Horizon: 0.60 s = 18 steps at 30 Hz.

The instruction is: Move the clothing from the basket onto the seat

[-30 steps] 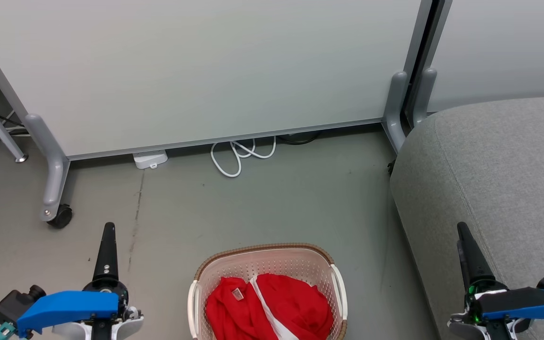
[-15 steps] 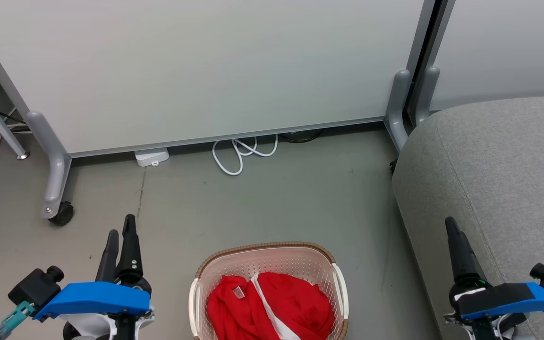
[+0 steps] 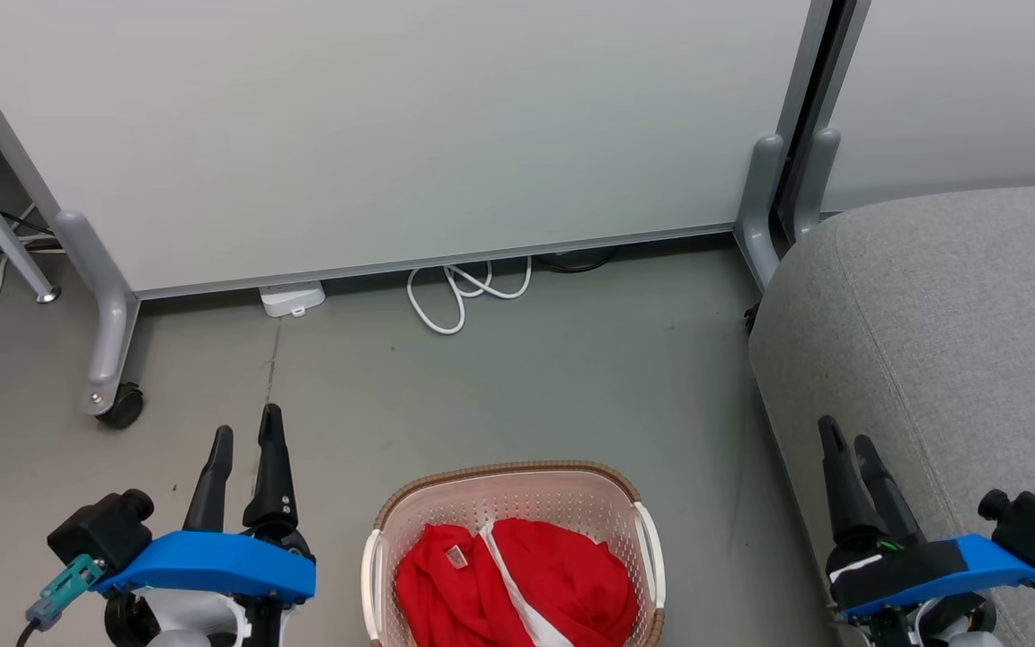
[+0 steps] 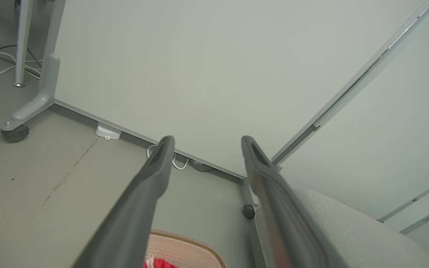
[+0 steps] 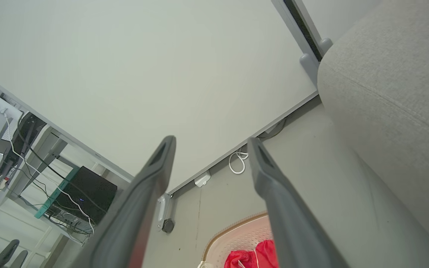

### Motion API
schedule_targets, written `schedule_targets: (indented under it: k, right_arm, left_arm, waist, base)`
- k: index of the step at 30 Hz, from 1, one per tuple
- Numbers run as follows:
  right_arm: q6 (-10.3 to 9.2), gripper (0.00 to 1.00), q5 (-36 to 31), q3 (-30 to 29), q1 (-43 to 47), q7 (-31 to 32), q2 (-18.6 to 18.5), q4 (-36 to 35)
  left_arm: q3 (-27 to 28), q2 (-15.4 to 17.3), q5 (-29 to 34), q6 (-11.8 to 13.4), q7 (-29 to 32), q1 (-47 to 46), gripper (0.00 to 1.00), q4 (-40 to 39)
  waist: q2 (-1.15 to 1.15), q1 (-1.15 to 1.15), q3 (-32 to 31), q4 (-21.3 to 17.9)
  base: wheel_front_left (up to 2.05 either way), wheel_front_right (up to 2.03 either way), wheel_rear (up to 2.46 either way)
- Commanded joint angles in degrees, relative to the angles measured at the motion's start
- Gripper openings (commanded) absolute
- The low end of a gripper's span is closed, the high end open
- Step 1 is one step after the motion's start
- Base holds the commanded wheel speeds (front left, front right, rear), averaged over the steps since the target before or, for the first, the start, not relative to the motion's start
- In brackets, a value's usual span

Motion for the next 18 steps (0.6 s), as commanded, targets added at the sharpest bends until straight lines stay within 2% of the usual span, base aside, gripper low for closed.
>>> schedule_targets:
  k: [1,18]
  right_arm:
    - [0.1,1.0,-1.72,0.29,-1.21,-0.6,-0.45,-0.55]
    - [0.12,1.0,-12.7,1.98,-1.19,-3.33,-0.55,-0.65]
  left_arm:
    - [-0.46,0.6,1.68,0.28,-0.53,-1.42,1.0,-0.65]
    - [-2.88,1.3,12.52,1.28,-3.31,-1.52,1.0,-0.71]
  waist:
    - [0.0,0.0,-0.03,0.01]
    - [0.0,0.0,-0.04,0.24]
  base:
    - [0.0,0.0,0.0]
    - [0.0,0.0,0.0]
